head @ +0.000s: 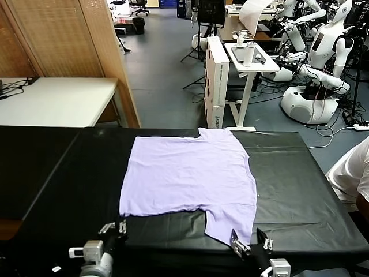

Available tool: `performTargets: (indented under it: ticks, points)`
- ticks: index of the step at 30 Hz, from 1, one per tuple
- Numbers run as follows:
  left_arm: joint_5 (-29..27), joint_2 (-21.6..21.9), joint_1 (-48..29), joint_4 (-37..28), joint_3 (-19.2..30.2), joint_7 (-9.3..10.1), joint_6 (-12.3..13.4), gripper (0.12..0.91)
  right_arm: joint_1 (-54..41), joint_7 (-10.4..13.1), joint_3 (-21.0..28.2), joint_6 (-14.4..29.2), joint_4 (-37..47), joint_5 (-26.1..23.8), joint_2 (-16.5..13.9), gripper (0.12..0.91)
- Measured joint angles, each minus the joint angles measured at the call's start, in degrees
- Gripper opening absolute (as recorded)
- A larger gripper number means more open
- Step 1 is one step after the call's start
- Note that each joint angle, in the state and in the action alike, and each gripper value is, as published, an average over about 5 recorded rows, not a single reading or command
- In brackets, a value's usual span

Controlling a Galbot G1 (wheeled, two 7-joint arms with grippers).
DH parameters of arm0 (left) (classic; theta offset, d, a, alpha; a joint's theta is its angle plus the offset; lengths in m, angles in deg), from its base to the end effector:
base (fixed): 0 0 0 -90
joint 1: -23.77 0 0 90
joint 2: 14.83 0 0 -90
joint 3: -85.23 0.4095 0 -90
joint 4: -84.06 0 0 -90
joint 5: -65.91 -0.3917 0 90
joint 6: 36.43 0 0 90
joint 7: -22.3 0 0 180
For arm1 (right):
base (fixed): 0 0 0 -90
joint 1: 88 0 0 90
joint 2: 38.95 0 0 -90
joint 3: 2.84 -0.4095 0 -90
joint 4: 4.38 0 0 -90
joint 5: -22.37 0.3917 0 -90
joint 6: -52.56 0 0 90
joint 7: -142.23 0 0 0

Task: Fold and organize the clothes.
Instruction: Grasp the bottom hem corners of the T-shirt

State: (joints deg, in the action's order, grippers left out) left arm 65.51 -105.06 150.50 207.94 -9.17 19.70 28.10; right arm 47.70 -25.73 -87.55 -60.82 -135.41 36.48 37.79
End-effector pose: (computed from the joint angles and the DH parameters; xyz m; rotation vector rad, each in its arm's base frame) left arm 0.1455 0.0242 -0.3472 0.0407 -2.6462 -0.0293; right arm 0.0949 -0.0084 -0.3185 0.0457 -2.6103 -0.0526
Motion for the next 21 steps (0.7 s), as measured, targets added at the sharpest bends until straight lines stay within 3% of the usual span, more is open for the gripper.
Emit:
performTargets:
  ticks: [5, 11, 21]
  points:
    - [0.0, 0.0, 0.3, 0.4, 0.1, -0.15, 0.2, 0.177, 0.7, 0.3, 0.0, -0.2, -0.3, -0.1, 0.0, 0.337]
    - [0.1, 0.0, 0.4, 0.5, 0.3, -0.26, 0.3, 0.154, 0.9, 0.5, -0.1, -0.7, -0.3, 0.0, 0.2, 0.187]
    - [0.0, 0.2, 1.0, 1.0, 0.3, -0.39, 0.2, 0.147, 1.0, 0.9, -0.4, -0.5, -0.5, 0.5, 0.3, 0.141]
